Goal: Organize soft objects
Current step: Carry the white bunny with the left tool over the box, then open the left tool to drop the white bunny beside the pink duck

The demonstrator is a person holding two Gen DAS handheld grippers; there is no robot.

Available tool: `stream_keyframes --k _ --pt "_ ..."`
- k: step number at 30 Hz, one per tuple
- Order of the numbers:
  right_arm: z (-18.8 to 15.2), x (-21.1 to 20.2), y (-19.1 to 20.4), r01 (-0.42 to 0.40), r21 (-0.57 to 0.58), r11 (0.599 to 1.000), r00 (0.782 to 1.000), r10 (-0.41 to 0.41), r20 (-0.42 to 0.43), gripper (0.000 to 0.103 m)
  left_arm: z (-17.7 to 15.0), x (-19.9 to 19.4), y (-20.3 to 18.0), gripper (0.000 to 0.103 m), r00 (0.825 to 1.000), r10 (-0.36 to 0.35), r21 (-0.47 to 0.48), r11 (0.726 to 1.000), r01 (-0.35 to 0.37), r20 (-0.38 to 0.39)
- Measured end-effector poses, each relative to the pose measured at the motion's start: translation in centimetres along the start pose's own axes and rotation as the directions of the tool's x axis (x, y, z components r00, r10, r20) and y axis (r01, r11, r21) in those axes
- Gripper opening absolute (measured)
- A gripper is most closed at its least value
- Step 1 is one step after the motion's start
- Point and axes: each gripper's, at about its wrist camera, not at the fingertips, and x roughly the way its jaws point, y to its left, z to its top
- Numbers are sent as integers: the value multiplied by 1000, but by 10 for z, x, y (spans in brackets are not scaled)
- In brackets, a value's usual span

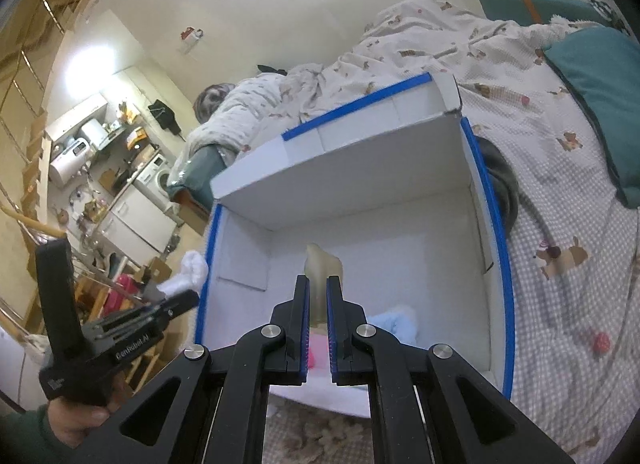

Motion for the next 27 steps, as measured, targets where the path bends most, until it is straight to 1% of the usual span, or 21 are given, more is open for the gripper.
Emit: stream_keyframes --k 4,8,13,16,22,27 --pt "-6 16 -7 26 15 1000 999 -25 -41 9 -5 22 -1 5 1000 0 -11 1000 -1 -23" --pt "-8 23 -8 55 -15 998 997 -55 -48 9 -13 41 -3 5 998 -7 -24 1000 5 -62" --pt "-16 36 -11 83 -16 996 991 -84 -102 9 -25 53 -9 5 995 -21 -20 1000 19 -97" --pt "-20 43 -5 90 -44 995 988 -95 -122 9 -30 52 -10 5 996 -8 -9 1000 7 -91" --pt "-25 49 2 110 -96 989 983 -123 -136 9 -33 47 -13 5 998 19 24 1000 -18 -65" --pt "-25 49 0 122 -95 988 982 -134 -131 9 -31 42 -18 5 999 27 45 999 -25 -36"
